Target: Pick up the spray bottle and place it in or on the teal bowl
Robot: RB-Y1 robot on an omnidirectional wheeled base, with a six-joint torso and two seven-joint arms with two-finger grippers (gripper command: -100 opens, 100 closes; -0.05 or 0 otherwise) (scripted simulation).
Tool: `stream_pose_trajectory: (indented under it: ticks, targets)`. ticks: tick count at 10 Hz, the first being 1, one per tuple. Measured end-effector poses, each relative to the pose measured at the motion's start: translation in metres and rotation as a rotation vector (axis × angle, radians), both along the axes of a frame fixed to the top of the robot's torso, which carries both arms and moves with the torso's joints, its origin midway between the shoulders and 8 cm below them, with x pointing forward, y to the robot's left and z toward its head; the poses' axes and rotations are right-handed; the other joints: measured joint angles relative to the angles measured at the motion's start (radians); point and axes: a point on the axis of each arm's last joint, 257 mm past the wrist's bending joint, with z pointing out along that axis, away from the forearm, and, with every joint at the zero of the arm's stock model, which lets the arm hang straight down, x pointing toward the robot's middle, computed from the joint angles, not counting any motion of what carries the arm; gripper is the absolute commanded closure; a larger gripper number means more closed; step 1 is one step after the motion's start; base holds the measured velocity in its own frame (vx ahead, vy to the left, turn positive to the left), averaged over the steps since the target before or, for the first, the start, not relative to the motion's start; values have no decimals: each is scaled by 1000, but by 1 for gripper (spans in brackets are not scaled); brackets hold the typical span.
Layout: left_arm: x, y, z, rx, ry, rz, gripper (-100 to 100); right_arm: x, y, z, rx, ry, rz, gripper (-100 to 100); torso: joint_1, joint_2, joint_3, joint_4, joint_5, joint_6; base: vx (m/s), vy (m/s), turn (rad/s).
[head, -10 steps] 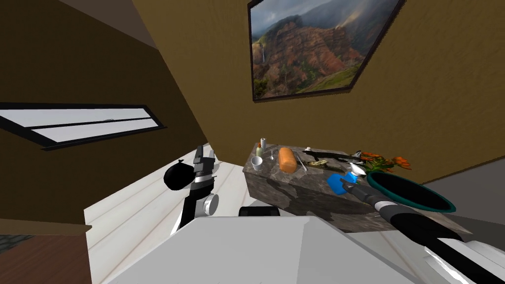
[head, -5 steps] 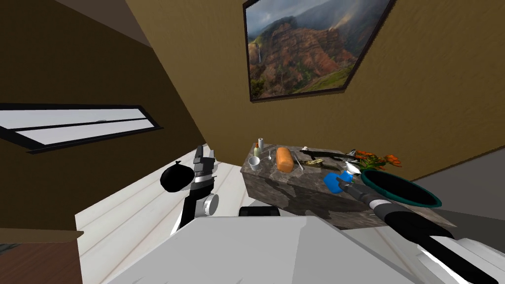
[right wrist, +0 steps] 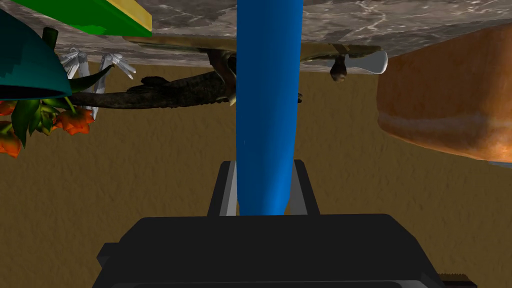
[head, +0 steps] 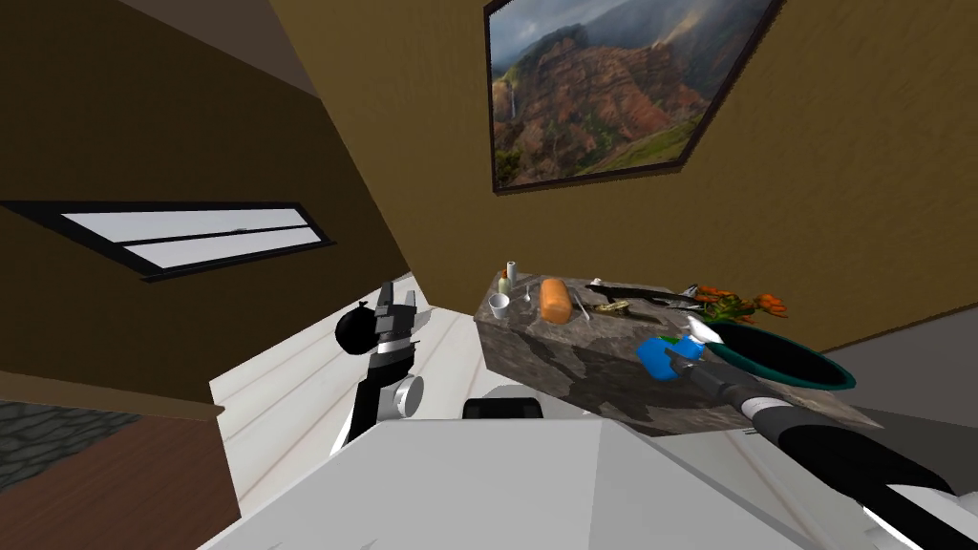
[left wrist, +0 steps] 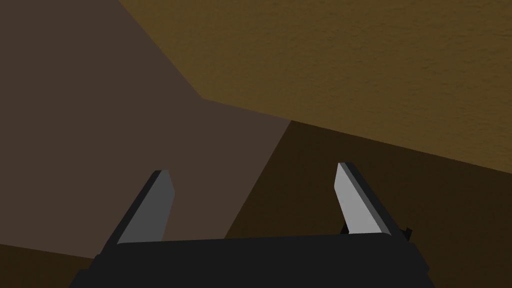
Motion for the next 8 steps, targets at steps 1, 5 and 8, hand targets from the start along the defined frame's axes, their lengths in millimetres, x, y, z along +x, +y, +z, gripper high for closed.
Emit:
stream_pose_trajectory:
  ticks: [1,5,8]
  targets:
    - [0,0,0,0,0,0,0,-4,-1,4,-15,7,2,100,1,-1,-1,0,1,-1,-129,39,136]
    - [0,0,0,0,0,0,0,-12,-4,27,-66,24,17,100,-7,-1,-1,0,1,0,-123,-53,41]
    - [0,0,0,1,0,0,0,-4,-10,51,-78,21,16,100,-17,-7,-4,-1,-1,1,-23,-190,-22]
